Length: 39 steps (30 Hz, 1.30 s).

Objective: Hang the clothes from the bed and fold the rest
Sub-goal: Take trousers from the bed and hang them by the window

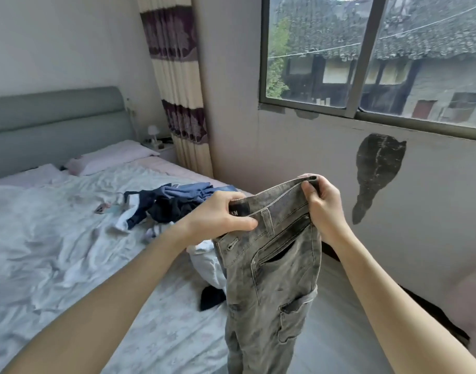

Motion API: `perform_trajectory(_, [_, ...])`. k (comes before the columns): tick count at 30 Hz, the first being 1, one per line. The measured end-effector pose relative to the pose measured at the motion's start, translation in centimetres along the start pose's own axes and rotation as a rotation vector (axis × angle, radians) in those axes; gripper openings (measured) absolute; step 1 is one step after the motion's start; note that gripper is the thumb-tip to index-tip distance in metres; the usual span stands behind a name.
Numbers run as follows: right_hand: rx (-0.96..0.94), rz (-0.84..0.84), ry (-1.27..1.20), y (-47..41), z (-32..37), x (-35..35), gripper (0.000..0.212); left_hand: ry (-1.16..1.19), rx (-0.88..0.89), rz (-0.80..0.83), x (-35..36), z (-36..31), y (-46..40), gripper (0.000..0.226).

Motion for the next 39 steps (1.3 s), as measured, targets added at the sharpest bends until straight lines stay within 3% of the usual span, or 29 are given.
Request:
perform_trajectory(4, [-0.057,0.106,-0.066,-1.3,2.2,8.5,0.016,0.067,-0.043,-0.15,-7.0,0.9,1.3,0.025])
perform_trajectory(8, [-0.083,0.213,-0.087,-2.2,3.3,17.7,0.014,0.068,-0.133,-0.345,-14.1,4.0,1.7,0.008])
perform_trajectory(11, [-0.117,0.297,-0.068,-2.6,4.0,26.4,0.012,0.107,-0.171,-0.486,-20.4,7.9,1.5,0.01])
perform_trajectory(16, [-0.12,0.415,-0.043,-3.3,3.6,41.4,0.011,0.137,-0.272,-0.685,-31.5,16.4,-0.1,0.037])
perform_trajectory(21, [-0.008,0.562,0.059,-2.7,-1.5,57.2,0.015,0.048,-0.445,-0.719,-41.1,28.8,-2.8,0.029])
perform_trajectory(25, [0.107,0.635,0.171,-1.4,-9.4,67.5,0.016,-0.032,-0.595,-0.758,-44.7,41.0,-5.2,0.03])
perform_trajectory(31, [0.213,0.654,0.277,-0.3,-20.2,75.3,0.021,-0.195,-0.684,-0.794,-45.0,54.4,-7.5,0.029])
perform_trajectory(35, [0.111,0.756,0.474,0.0,-25.8,78.3,0.028,-0.298,-0.728,-0.732,-43.7,61.5,-8.0,0.037])
perform_trajectory(39, [0.027,0.859,0.641,1.0,-31.6,79.6,0.057,-0.417,-0.76,-0.651,-41.2,67.6,-8.7,0.041])
Point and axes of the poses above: each hand's wrist, its own y-axis away from the middle knuckle, its own x-axis out of the palm, z = x × y, the point moved 3 cm from there along -y, towards the middle knuckle, and after that the axes turned 11 degrees about -z, right-handed, at the moved point
